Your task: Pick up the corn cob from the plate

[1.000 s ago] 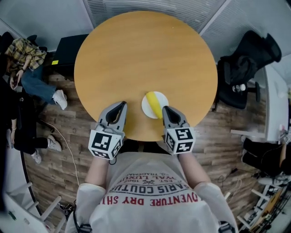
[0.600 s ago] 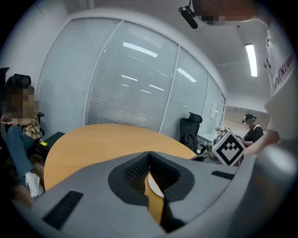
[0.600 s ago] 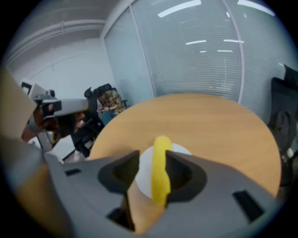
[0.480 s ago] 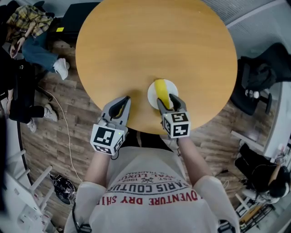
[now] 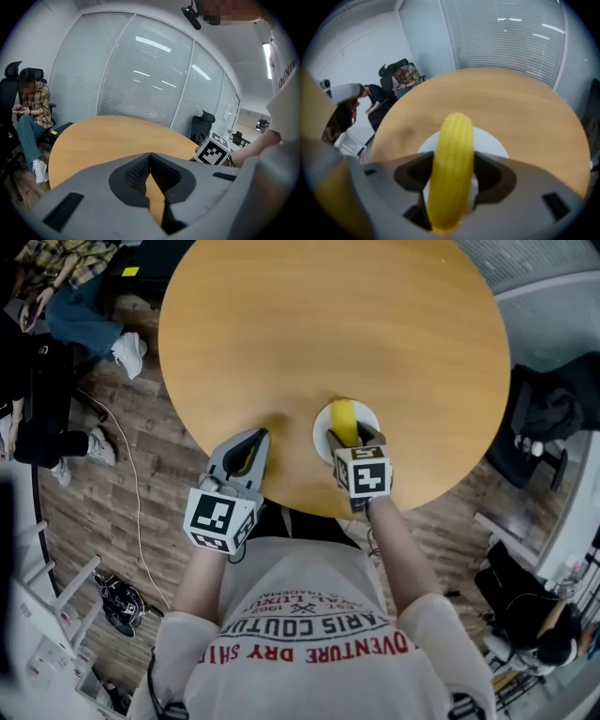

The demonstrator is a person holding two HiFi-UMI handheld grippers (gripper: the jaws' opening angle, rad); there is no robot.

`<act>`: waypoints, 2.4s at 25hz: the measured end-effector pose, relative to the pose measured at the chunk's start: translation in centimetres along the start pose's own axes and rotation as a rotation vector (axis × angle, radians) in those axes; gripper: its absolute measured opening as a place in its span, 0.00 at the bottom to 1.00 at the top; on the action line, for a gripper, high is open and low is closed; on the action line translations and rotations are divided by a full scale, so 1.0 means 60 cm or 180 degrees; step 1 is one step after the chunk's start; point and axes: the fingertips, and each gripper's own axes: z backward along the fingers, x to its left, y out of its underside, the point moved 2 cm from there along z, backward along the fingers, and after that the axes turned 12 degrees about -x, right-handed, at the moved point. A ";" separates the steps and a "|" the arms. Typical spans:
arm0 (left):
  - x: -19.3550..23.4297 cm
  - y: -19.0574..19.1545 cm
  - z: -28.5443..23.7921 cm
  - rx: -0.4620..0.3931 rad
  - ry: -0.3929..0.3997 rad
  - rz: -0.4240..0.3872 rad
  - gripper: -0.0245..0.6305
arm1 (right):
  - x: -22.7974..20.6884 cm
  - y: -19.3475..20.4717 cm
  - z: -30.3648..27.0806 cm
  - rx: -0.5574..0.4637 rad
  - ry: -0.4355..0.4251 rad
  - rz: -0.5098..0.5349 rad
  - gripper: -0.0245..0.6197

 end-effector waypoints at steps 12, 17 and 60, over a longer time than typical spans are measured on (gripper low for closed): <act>-0.001 0.001 0.005 0.0068 0.0052 0.0015 0.09 | 0.004 0.005 -0.002 0.0010 0.0082 0.0286 0.45; -0.002 -0.019 0.008 0.0030 0.0098 -0.0056 0.09 | 0.010 0.003 0.010 -0.0012 0.0014 0.0210 0.45; -0.182 -0.319 -0.002 -0.1141 0.0988 -0.0875 0.09 | 0.013 -0.278 0.451 -0.2965 0.0532 0.0253 0.45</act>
